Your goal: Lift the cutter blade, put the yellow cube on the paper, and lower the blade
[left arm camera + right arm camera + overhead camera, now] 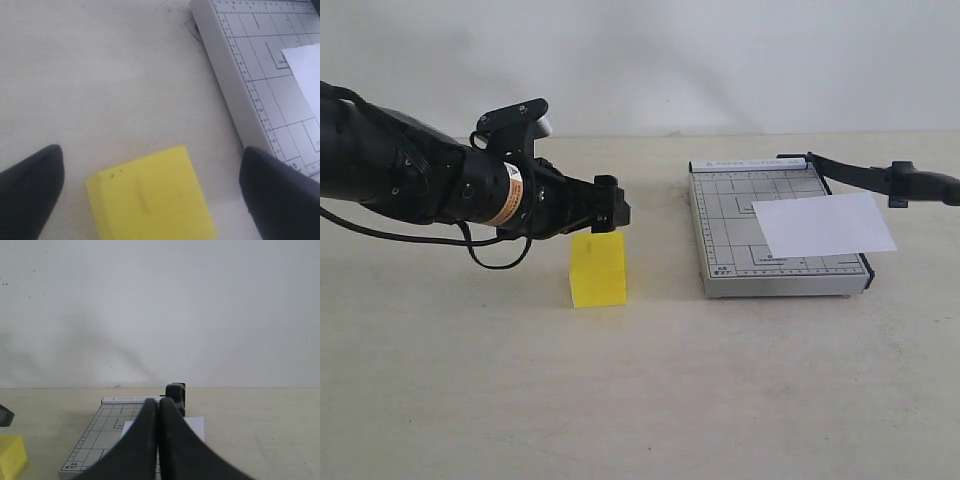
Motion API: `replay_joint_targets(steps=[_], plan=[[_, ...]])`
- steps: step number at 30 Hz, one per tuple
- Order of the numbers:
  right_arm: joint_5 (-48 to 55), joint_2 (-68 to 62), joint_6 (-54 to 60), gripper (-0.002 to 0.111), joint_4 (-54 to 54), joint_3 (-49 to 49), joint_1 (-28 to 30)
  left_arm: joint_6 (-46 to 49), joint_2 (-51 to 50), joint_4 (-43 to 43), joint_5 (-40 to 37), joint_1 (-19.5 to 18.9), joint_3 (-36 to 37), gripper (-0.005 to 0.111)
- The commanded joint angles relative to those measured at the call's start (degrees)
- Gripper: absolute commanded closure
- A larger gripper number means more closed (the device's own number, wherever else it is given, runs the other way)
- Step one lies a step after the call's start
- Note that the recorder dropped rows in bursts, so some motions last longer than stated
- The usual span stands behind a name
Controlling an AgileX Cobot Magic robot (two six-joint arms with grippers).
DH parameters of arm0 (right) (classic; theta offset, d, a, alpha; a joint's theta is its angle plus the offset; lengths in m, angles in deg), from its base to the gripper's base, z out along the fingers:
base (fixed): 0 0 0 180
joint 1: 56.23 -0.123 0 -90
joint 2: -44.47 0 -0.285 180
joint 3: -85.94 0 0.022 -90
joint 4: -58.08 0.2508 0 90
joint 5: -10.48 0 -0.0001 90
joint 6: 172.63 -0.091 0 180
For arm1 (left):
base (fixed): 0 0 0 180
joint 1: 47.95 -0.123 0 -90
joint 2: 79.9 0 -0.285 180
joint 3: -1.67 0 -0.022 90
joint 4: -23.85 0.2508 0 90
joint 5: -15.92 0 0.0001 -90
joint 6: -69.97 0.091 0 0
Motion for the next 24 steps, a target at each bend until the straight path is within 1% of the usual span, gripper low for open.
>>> replay_joint_targets(steps=[1, 3, 7, 15, 18, 21, 24], plan=[[0.0, 0.4, 0.1, 0.108, 0.1, -0.1, 0.1, -0.6, 0.1, 1.6, 1.2, 0.0, 0.1, 0.031], [0.0, 0.4, 0.1, 0.108, 0.1, -0.1, 0.1, -0.3, 0.1, 1.6, 2.9, 0.0, 0.1, 0.036], [0.0, 0.4, 0.1, 0.108, 0.1, -0.1, 0.1, -0.3, 0.1, 1.6, 4.6, 0.0, 0.1, 0.036], [0.0, 0.4, 0.1, 0.108, 0.2, -0.1, 0.1, 0.0, 0.1, 1.6, 6.0, 0.0, 0.1, 0.024], [0.0, 0.4, 0.1, 0.108, 0.2, -0.1, 0.1, 1.0, 0.1, 1.6, 6.0, 0.0, 0.1, 0.016], [0.0, 0.4, 0.1, 0.108, 0.2, -0.1, 0.1, 1.9, 0.1, 1.6, 6.0, 0.0, 0.1, 0.005], [0.0, 0.4, 0.1, 0.108, 0.2, -0.1, 0.1, 2.6, 0.1, 1.6, 5.7, 0.0, 0.1, 0.001]])
